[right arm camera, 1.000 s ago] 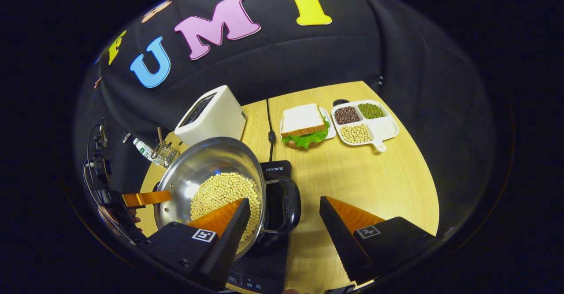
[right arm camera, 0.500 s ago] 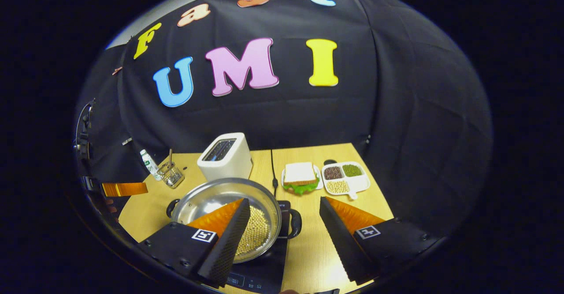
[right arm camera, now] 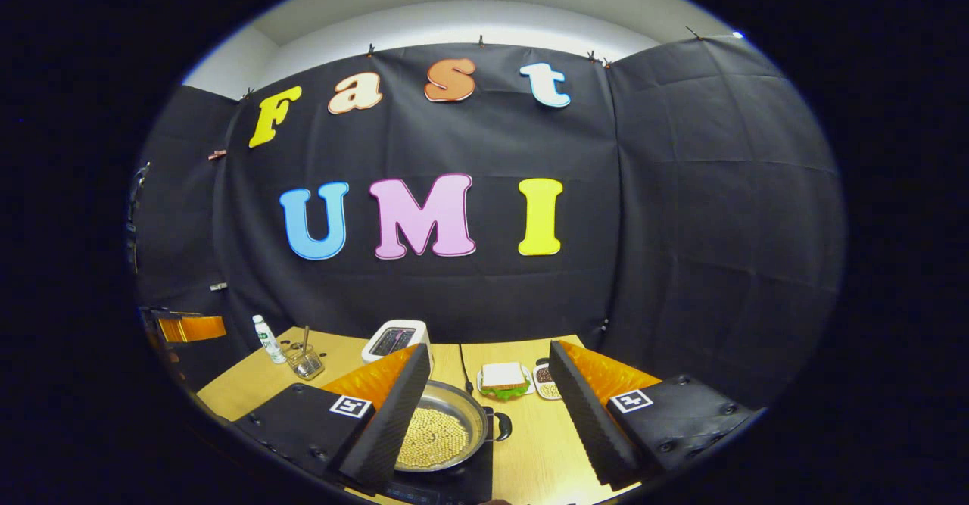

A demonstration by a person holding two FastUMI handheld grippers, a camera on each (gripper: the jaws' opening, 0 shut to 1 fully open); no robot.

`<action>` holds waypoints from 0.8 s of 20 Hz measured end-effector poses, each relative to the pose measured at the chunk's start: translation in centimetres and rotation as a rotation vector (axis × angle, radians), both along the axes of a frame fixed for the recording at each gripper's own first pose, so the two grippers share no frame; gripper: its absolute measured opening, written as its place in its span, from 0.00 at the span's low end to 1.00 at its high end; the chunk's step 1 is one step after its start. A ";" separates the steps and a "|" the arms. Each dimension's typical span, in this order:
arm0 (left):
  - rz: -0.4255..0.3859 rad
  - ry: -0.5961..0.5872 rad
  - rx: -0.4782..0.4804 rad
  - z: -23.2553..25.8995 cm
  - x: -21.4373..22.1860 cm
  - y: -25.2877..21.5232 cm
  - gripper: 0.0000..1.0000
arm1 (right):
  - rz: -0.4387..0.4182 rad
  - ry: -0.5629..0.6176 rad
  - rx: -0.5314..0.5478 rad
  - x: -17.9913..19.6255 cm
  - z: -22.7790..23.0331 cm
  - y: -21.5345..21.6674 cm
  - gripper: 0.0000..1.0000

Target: First push the handle of the pot to place it horizontally, then grasp the pot with both hands and set it on the induction cooktop.

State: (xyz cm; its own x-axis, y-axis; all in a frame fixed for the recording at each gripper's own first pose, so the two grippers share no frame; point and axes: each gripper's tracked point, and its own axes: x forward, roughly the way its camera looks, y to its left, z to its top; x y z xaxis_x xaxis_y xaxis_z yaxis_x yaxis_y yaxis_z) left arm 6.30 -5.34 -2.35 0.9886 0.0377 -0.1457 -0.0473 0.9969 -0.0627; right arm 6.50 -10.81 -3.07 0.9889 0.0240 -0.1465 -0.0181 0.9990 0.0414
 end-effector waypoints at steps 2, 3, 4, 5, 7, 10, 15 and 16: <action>0.022 -0.026 0.018 0.8 -2.3 0.7 0.95 | -0.012 -0.037 -0.005 -1.6 1.5 0.1 0.98; 0.032 -0.039 0.025 1.1 -3.5 1.0 0.95 | -0.015 -0.052 -0.011 -2.4 1.9 0.2 0.98; 0.047 -0.047 0.029 1.3 -4.6 1.5 0.95 | -0.015 -0.060 -0.017 -3.3 2.3 0.4 0.98; 0.064 -0.058 0.033 1.5 -5.8 2.0 0.95 | -0.014 -0.063 -0.019 -4.0 2.2 0.7 0.98; 0.102 -0.083 0.030 1.6 -8.2 2.9 0.95 | -0.009 -0.056 -0.017 -5.8 2.1 1.1 0.98; 0.115 -0.099 0.014 0.9 -11.3 3.4 0.95 | -0.037 -0.082 -0.044 -8.3 2.0 0.4 0.98; 0.144 -0.135 -0.001 0.4 -13.7 4.4 0.95 | -0.056 -0.100 -0.027 -10.9 1.6 -0.1 0.98; 0.150 -0.134 0.003 0.5 -13.8 4.7 0.95 | -0.054 -0.101 -0.027 -10.9 1.7 -0.2 0.98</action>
